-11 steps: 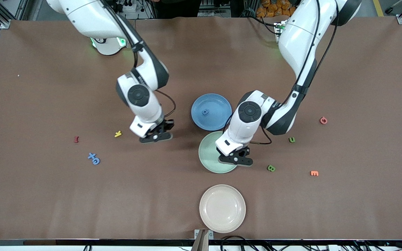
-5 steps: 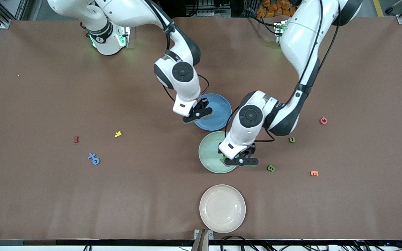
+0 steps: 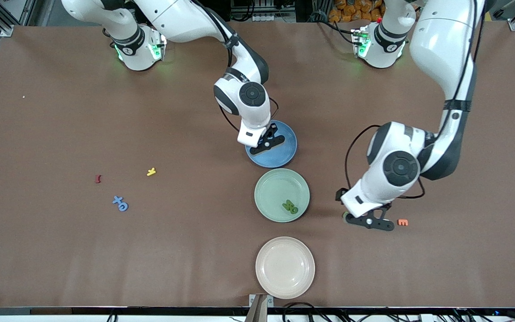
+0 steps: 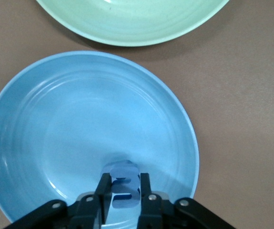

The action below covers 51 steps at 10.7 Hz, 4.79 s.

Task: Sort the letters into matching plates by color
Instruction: 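Reach the left gripper to green u while the right gripper reaches blue x, then grasp green u with the left gripper while the right gripper lowers to x, then carry green u to the green plate while the right gripper grasps x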

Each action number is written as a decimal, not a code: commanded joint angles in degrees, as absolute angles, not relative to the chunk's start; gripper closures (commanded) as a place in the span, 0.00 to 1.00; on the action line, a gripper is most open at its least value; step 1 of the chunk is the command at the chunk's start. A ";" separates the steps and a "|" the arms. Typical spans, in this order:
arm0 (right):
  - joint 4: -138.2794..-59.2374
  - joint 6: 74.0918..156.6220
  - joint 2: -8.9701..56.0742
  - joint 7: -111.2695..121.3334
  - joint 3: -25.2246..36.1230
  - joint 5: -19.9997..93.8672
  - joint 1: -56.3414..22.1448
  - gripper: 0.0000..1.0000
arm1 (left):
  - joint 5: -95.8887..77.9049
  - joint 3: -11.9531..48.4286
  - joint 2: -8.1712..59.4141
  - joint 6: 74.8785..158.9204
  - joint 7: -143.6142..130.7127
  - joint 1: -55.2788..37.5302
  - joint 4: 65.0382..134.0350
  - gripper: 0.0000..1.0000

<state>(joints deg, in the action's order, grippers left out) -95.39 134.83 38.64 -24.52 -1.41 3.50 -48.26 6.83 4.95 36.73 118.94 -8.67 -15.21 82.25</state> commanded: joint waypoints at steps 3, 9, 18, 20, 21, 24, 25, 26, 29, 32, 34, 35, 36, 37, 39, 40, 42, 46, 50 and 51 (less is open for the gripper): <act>-93.43 134.03 38.50 -22.70 -0.62 7.21 -47.55 0.00 | 5.98 5.19 27.09 123.03 -7.37 -9.24 99.37 0.00; -93.78 127.01 32.53 -12.14 3.51 7.21 -38.52 0.00 | 5.80 5.27 24.35 136.02 -20.56 -5.28 111.42 0.00; -97.82 125.33 28.74 20.18 4.75 6.94 -15.50 0.00 | 5.63 5.45 25.31 144.39 -24.17 -4.13 118.29 0.00; -101.14 127.69 27.87 21.09 4.75 6.24 -13.02 0.00 | 3.88 5.71 25.66 146.24 -24.87 -4.13 119.17 0.00; -105.77 132.32 26.38 21.27 4.75 5.98 -11.27 0.00 | 2.82 6.06 25.66 149.12 -24.87 -4.13 120.75 0.00; -112.84 137.72 24.70 19.70 4.92 6.06 -8.00 0.00 | 2.81 6.15 25.58 154.24 -24.87 -3.96 124.45 0.00; -113.37 137.55 24.44 18.03 5.27 6.06 -7.48 0.00 | 2.81 6.07 25.58 154.60 -24.96 -3.96 124.71 0.04; -113.47 137.46 24.52 17.06 5.27 6.24 -7.12 0.00 | 2.81 6.15 25.66 154.77 -24.96 -3.96 124.89 0.06; -113.29 138.33 26.01 15.91 5.27 7.03 -4.58 0.00 | 2.37 6.15 25.84 155.57 -24.96 -3.96 125.51 0.13; -111.63 139.04 28.11 15.91 5.27 9.75 -3.34 0.00 | 2.37 6.15 26.10 155.57 -24.96 -3.96 125.59 0.23; -109.52 140.17 31.10 15.91 5.27 11.16 -3.51 0.00 | 2.46 6.07 26.10 155.57 -24.96 -4.04 125.59 0.36; -109.34 142.36 32.51 15.82 5.36 11.25 -3.69 0.00 | 2.46 6.06 26.19 155.57 -24.96 -4.04 125.51 0.47; -108.90 143.25 33.74 15.91 5.45 11.60 -3.95 0.00 | 2.46 6.06 26.54 155.57 -24.96 -4.04 125.51 0.49; -108.64 143.35 34.01 15.73 5.45 11.60 -4.04 0.00 | 2.46 6.06 26.63 155.57 -24.96 -4.04 125.51 0.49; -108.11 143.35 34.63 14.86 5.80 11.60 -4.22 0.00 | 2.46 6.06 26.89 155.65 -24.96 -4.04 125.42 0.49; -107.84 143.44 34.98 14.68 5.80 11.60 -4.48 0.00 | 2.46 6.06 26.98 156.35 -24.96 -4.04 125.51 0.49; -107.40 145.09 35.85 14.16 5.89 11.60 -4.66 0.00 | 2.46 6.06 26.98 156.53 -24.96 -4.13 125.42 0.95; -107.67 147.13 36.65 13.80 5.89 11.51 -5.01 0.00 | 2.46 6.15 25.76 155.92 -25.40 -5.79 123.84 1.00; -108.19 147.66 36.65 13.89 5.89 11.25 -5.01 0.11 | 2.37 6.59 25.75 142.00 -26.18 -12.37 110.62 1.00; -108.45 147.66 36.56 14.06 5.89 11.16 -4.92 0.17 | 2.37 6.59 26.62 139.42 -28.80 -14.13 107.09 1.00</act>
<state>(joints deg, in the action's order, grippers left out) -108.50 147.24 36.28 14.13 5.74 10.64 -4.71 3.29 6.65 25.81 147.77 -24.76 -9.79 115.89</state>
